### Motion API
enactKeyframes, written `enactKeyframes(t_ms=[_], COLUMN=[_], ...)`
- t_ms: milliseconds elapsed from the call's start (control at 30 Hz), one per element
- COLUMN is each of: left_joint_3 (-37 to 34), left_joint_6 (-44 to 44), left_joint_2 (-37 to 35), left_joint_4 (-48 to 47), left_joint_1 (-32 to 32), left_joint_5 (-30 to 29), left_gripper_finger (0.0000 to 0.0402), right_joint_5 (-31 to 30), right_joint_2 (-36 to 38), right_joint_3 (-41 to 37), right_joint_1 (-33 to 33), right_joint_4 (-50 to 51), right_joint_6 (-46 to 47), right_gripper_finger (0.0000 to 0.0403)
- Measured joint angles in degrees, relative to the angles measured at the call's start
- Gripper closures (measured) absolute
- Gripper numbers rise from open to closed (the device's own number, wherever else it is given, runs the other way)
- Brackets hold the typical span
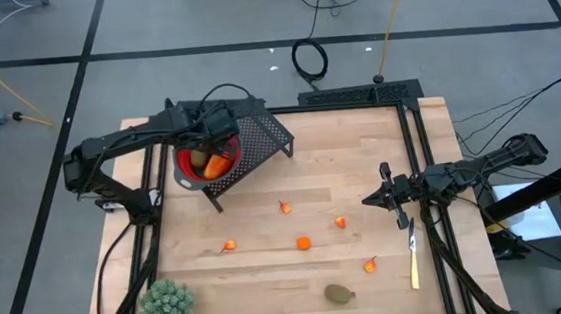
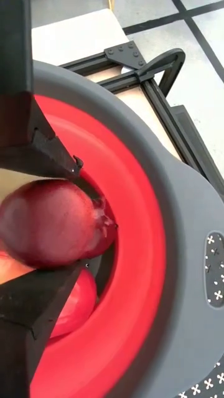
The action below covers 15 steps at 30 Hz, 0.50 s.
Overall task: Pick & Place Fruit
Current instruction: Put the pomegranate into the red strainer bowl on the shelf, then put the peach into the red strainer bowl on the shelf
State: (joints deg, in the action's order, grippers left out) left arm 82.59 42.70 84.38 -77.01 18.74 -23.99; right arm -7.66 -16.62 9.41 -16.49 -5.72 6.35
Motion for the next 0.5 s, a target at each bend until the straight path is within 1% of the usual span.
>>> enactKeyframes(t_ms=[133, 267, 500], left_joint_3=[0.0, 0.0, 2.5], left_joint_6=[-0.7, -1.8, -2.0], left_joint_2=[0.0, -0.4, -3.5], left_joint_4=[0.0, 0.0, -0.5], left_joint_1=[0.0, 0.0, 0.0], left_joint_5=[0.0, 0.2, 0.2], left_gripper_finger=[0.0144, 0.0128, 0.0123], right_joint_5=[0.0, 0.0, 0.0], right_joint_2=[0.0, 0.0, 0.0], right_joint_3=[0.0, 0.0, 0.0], right_joint_1=[0.0, 0.0, 0.0], right_joint_4=[0.0, 0.0, 0.0], right_joint_6=[0.0, 0.0, 0.0], right_gripper_finger=[0.0403, 0.0403, 0.0403])
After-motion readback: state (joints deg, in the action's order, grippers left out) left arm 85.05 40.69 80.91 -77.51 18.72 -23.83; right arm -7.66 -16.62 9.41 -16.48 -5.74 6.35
